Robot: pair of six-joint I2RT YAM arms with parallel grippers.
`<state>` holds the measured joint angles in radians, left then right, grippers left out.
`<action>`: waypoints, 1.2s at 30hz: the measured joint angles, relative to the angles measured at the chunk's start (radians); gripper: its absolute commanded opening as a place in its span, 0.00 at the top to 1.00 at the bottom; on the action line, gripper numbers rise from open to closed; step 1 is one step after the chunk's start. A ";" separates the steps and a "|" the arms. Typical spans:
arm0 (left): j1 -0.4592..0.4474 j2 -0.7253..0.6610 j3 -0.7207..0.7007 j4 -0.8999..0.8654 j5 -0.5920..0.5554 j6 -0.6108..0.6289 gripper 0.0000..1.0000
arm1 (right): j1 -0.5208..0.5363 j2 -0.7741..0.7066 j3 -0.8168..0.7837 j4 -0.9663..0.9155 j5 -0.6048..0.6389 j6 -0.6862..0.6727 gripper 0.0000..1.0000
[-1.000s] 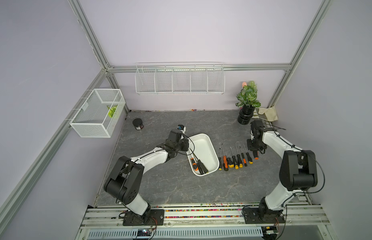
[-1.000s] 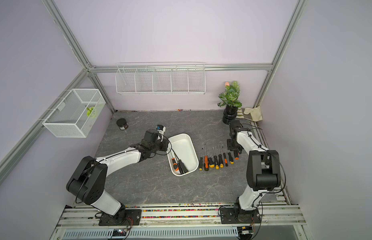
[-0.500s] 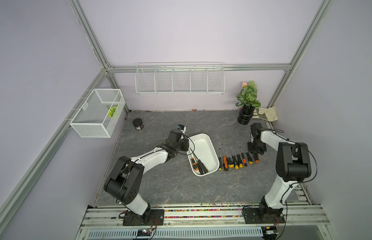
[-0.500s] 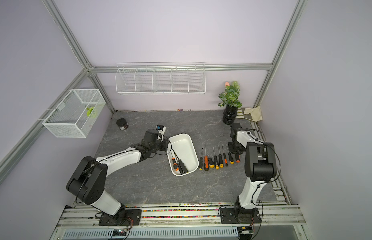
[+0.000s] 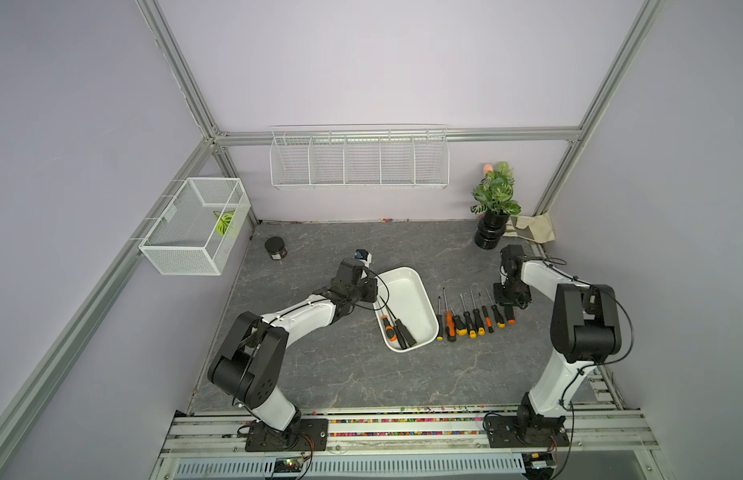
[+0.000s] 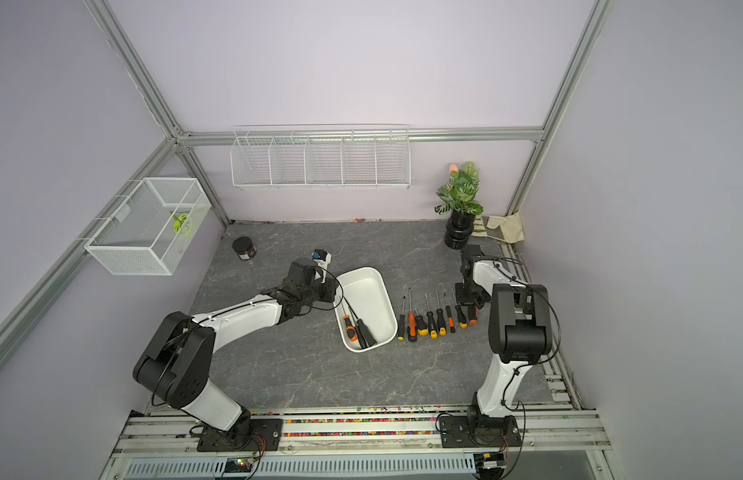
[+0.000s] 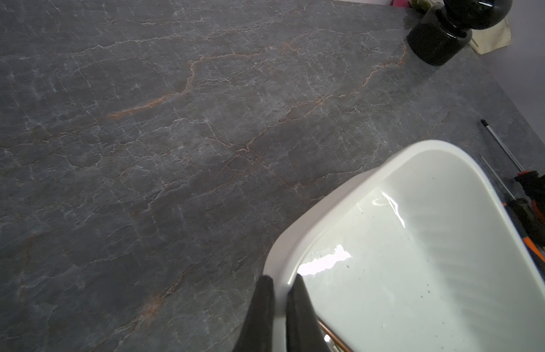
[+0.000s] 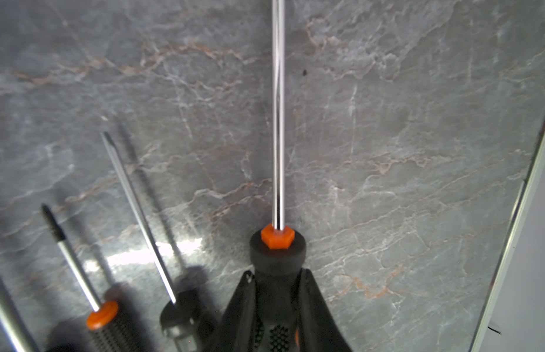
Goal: Take out the screwdriver from the storage box
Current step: Place the screwdriver at the center of the board.
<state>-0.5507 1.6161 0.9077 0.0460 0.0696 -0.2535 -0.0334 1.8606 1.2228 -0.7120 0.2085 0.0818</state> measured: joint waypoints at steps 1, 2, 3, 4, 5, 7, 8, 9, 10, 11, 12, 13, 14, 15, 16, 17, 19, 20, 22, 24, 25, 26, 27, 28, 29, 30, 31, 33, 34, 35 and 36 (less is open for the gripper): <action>0.000 0.000 0.000 0.000 0.000 0.000 1.00 | 0.000 0.000 -0.004 0.002 0.000 0.000 0.96; 0.000 0.000 0.000 0.000 0.001 0.000 1.00 | 0.000 0.000 -0.008 0.004 0.000 0.000 0.94; 0.000 0.000 0.000 0.000 0.001 0.000 1.00 | 0.000 0.000 -0.008 0.005 0.000 0.000 0.92; 0.000 0.000 0.000 0.000 0.001 0.000 1.00 | 0.000 0.000 -0.008 0.006 0.000 0.000 0.90; 0.000 0.000 0.000 0.000 0.001 0.000 1.00 | 0.000 0.000 -0.008 0.006 0.000 0.000 0.88; 0.000 0.000 0.000 0.000 0.001 0.000 1.00 | 0.000 0.000 -0.008 0.006 0.000 0.002 0.85; 0.000 0.000 0.000 0.001 0.001 0.000 1.00 | 0.000 0.000 -0.008 0.006 0.000 0.003 0.84; 0.000 0.000 0.000 0.001 0.001 0.000 1.00 | 0.000 0.000 -0.008 0.006 0.000 0.003 0.82; 0.000 0.000 0.000 0.001 0.002 0.000 1.00 | 0.000 0.000 -0.008 0.006 0.000 0.003 0.80; 0.000 0.000 0.000 0.001 0.002 -0.001 1.00 | 0.000 0.000 -0.008 0.006 0.000 0.003 0.79; 0.000 0.000 0.000 0.001 0.003 -0.001 1.00 | 0.000 0.000 -0.008 0.006 0.000 0.003 0.77; 0.000 0.000 0.000 0.001 0.003 -0.001 1.00 | 0.000 0.000 -0.009 0.007 0.000 0.004 0.75; 0.000 0.000 0.000 0.001 0.003 -0.001 1.00 | 0.000 0.000 -0.010 0.008 0.000 0.005 0.73; 0.000 0.000 0.000 0.001 0.003 -0.001 1.00 | 0.000 0.000 -0.012 0.010 0.000 0.006 0.72; 0.000 0.000 0.000 0.001 0.003 -0.001 1.00 | 0.000 -0.001 -0.014 0.013 0.000 0.007 0.70; 0.000 0.000 0.000 0.001 0.004 -0.001 1.00 | 0.000 -0.003 -0.019 0.017 0.000 0.008 0.68; 0.000 0.000 0.000 0.002 0.007 -0.003 1.00 | 0.000 -0.006 -0.032 0.029 0.000 0.010 0.66; 0.000 0.000 0.000 0.001 0.007 -0.004 1.00 | -0.001 -0.007 -0.040 0.035 -0.001 0.011 0.65; 0.000 0.000 0.000 0.001 0.008 -0.004 1.00 | -0.002 -0.016 -0.053 0.047 -0.005 0.012 0.64; 0.000 0.000 0.000 0.001 0.007 -0.004 1.00 | -0.002 -0.030 -0.066 0.049 -0.009 0.015 0.62; 0.000 0.000 0.000 0.001 0.007 -0.004 1.00 | -0.002 -0.037 -0.071 0.048 -0.013 0.017 0.62; 0.000 0.000 0.000 0.001 0.007 -0.004 1.00 | -0.002 -0.045 -0.073 0.048 -0.019 0.019 0.61; 0.000 0.000 0.000 0.001 0.007 -0.004 1.00 | -0.002 -0.052 -0.073 0.048 -0.023 0.022 0.61; 0.000 0.000 0.000 0.001 0.006 -0.004 1.00 | -0.002 -0.061 -0.073 0.049 -0.028 0.023 0.61; 0.000 0.000 0.000 0.001 0.006 -0.004 1.00 | -0.002 -0.073 -0.073 0.050 -0.034 0.024 0.60; 0.000 0.000 0.000 0.001 0.007 -0.004 1.00 | -0.002 -0.083 -0.073 0.051 -0.041 0.026 0.60; 0.000 0.000 0.000 0.000 0.006 -0.004 1.00 | 0.000 -0.095 -0.073 0.051 -0.048 0.029 0.60; 0.000 0.000 0.000 0.000 0.006 -0.004 1.00 | 0.003 -0.122 -0.073 0.050 -0.055 0.031 0.60; 0.000 0.000 0.000 0.000 0.006 -0.004 1.00 | 0.006 -0.136 -0.073 0.050 -0.057 0.033 0.59; 0.000 0.000 0.000 0.000 0.006 -0.004 1.00 | 0.012 -0.149 -0.073 0.049 -0.060 0.034 0.60; 0.000 0.000 0.000 -0.001 0.006 -0.004 1.00 | 0.019 -0.161 -0.073 0.048 -0.062 0.034 0.59</action>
<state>-0.5507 1.6161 0.9077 0.0452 0.0761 -0.2577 -0.0147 1.6993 1.1500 -0.6640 0.1463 0.1162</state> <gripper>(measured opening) 0.088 0.405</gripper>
